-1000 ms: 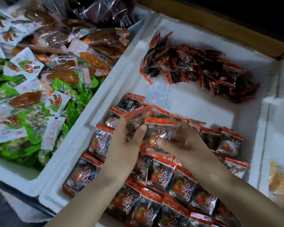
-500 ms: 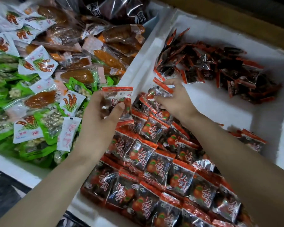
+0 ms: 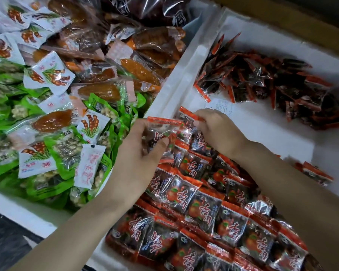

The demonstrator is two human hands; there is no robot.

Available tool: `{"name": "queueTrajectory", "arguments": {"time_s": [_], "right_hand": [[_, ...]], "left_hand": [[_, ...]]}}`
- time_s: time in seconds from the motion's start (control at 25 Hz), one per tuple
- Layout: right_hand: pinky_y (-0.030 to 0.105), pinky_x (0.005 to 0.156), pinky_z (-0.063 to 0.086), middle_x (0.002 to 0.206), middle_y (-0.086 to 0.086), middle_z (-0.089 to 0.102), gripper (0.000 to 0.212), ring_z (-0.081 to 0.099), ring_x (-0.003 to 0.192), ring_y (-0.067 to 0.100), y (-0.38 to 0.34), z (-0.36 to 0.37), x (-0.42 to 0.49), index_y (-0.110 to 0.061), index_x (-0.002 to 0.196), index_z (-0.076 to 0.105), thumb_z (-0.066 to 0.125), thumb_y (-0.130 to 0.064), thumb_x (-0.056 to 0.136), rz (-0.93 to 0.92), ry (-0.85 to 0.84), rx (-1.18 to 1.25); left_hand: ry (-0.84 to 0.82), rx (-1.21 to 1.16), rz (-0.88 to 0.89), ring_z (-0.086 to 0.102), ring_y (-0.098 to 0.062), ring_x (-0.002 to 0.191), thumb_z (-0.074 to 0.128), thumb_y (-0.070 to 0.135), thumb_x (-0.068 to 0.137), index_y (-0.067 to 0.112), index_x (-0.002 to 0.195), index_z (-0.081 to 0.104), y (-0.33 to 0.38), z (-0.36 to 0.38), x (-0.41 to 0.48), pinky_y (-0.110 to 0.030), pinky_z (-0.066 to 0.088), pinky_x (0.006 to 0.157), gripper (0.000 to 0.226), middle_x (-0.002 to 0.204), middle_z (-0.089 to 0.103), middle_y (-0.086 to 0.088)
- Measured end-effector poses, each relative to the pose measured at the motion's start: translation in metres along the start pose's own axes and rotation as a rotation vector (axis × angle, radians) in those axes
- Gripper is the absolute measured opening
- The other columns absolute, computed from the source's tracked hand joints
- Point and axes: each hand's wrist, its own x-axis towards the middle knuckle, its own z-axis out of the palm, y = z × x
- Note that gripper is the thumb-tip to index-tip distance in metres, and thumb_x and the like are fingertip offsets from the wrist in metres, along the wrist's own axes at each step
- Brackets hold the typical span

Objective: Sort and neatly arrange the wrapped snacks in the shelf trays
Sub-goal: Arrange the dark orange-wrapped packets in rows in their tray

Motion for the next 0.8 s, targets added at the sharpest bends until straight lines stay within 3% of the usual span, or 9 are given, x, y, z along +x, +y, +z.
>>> {"name": "queueTrajectory", "arguments": {"time_s": [0.04, 0.12, 0.24, 0.36, 0.48, 0.6, 0.72, 0.8], "right_hand": [[0.030, 0.082, 0.039, 0.109, 0.008, 0.059, 0.022, 0.051, 0.108, 0.025, 0.000, 0.002, 0.001, -0.016, 0.117, 0.055, 0.045, -0.015, 0.098, -0.005, 0.025, 0.040], [0.027, 0.084, 0.038, 0.110, 0.006, 0.059, 0.029, 0.051, 0.108, 0.021, -0.002, 0.008, 0.001, -0.019, 0.124, 0.056, 0.049, -0.014, 0.096, -0.039, 0.088, 0.061], [0.019, 0.078, 0.033, 0.094, -0.003, 0.048, 0.029, 0.047, 0.097, 0.016, 0.000, 0.017, -0.001, -0.013, 0.122, 0.061, 0.053, -0.016, 0.094, -0.126, 0.132, -0.014], [0.008, 0.070, 0.036, 0.094, -0.003, 0.052, 0.023, 0.049, 0.083, 0.008, 0.005, 0.010, 0.003, -0.012, 0.113, 0.064, 0.058, -0.014, 0.091, -0.046, 0.210, 0.108], [0.015, 0.073, 0.042, 0.095, 0.000, 0.055, 0.017, 0.050, 0.080, 0.009, 0.005, 0.005, 0.007, -0.011, 0.107, 0.064, 0.060, -0.013, 0.090, 0.014, 0.226, 0.175], [0.014, 0.079, 0.038, 0.107, -0.002, 0.050, 0.023, 0.051, 0.085, 0.008, -0.006, -0.001, -0.005, -0.013, 0.116, 0.060, 0.050, -0.018, 0.096, -0.008, 0.286, 0.157], [0.014, 0.079, 0.044, 0.099, -0.015, 0.059, 0.024, 0.057, 0.087, -0.001, -0.024, -0.019, -0.033, -0.024, 0.116, 0.060, 0.045, -0.028, 0.098, -0.014, 0.178, 0.481], [0.017, 0.073, 0.048, 0.087, -0.016, 0.065, 0.019, 0.061, 0.080, -0.002, -0.029, -0.031, -0.053, -0.032, 0.107, 0.059, 0.059, -0.032, 0.088, -0.061, 0.039, 0.416]], "left_hand": [[-0.003, -0.011, -0.002, 0.034, -0.005, 0.047, 0.057, 0.018, 0.091, 0.027, 0.088, 0.050, 0.000, 0.001, 0.001, -0.011, 0.031, 0.045, 0.012, 0.051, 0.047, 0.025], [-0.002, -0.023, -0.001, 0.035, -0.004, 0.046, 0.058, 0.018, 0.091, 0.030, 0.083, 0.048, 0.002, 0.003, 0.004, -0.011, 0.031, 0.045, 0.017, 0.052, 0.048, 0.024], [0.030, -0.008, -0.013, 0.037, -0.002, 0.047, 0.059, 0.018, 0.090, 0.029, 0.077, 0.042, 0.003, 0.006, 0.010, -0.009, 0.033, 0.049, 0.024, 0.056, 0.043, 0.012], [0.019, 0.003, -0.037, 0.042, 0.002, 0.050, 0.058, 0.018, 0.091, 0.027, 0.081, 0.044, 0.005, 0.010, 0.014, -0.007, 0.035, 0.052, 0.019, 0.063, 0.039, 0.008], [0.000, -0.020, -0.059, 0.046, 0.008, 0.050, 0.058, 0.011, 0.091, 0.027, 0.083, 0.045, 0.007, 0.015, 0.014, -0.002, 0.035, 0.054, 0.022, 0.066, 0.041, 0.009], [-0.035, -0.038, -0.097, 0.044, 0.008, 0.054, 0.063, 0.011, 0.088, 0.028, 0.095, 0.049, 0.004, 0.020, 0.014, -0.002, 0.036, 0.057, 0.024, 0.072, 0.048, 0.012], [-0.124, -0.002, -0.062, 0.058, 0.014, 0.083, 0.066, 0.012, 0.086, 0.026, 0.117, 0.059, 0.001, 0.020, 0.016, -0.003, 0.041, 0.079, 0.034, 0.092, 0.066, 0.022], [-0.173, 0.013, -0.044, 0.063, 0.002, 0.097, 0.068, 0.011, 0.083, 0.028, 0.130, 0.053, 0.003, 0.019, 0.017, -0.013, 0.045, 0.092, 0.052, 0.107, 0.069, 0.013]]}}
